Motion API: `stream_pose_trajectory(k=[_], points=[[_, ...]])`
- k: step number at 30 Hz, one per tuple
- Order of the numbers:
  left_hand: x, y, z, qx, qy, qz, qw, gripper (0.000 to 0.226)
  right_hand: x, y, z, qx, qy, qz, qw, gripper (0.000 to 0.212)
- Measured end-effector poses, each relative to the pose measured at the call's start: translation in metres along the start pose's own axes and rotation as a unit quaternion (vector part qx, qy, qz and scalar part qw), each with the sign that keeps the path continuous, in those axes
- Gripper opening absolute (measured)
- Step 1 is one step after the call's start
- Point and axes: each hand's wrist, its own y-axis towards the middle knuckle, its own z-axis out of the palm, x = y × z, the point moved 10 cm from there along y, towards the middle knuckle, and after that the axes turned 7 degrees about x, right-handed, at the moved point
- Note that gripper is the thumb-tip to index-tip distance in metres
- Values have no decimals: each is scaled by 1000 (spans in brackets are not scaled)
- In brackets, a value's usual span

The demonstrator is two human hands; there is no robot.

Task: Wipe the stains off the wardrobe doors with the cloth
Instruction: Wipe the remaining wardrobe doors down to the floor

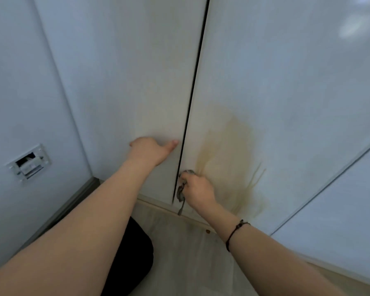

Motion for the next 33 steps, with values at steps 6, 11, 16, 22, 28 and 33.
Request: stream_pose_trajectory(k=[6,11,16,22,28,33], points=[[-9,-1,-1,-32,-139,-28,989,114,56,-6,-162,-282,206,-99,932,24],[-8,-16,-24,-27,-169,-8,985,84,53,15,-58,-92,42,-50,994,27],[-9,-26,-28,-34,-165,12,986,53,43,16,-42,-63,74,-33,995,32],[9,-27,-25,-52,-155,35,986,13,92,0,-191,-311,285,-125,898,32],[23,-26,-21,17,-167,77,983,40,116,41,-45,-74,158,-63,983,19],[23,-27,-24,35,-189,94,977,28,127,35,-78,-138,180,-54,972,17]])
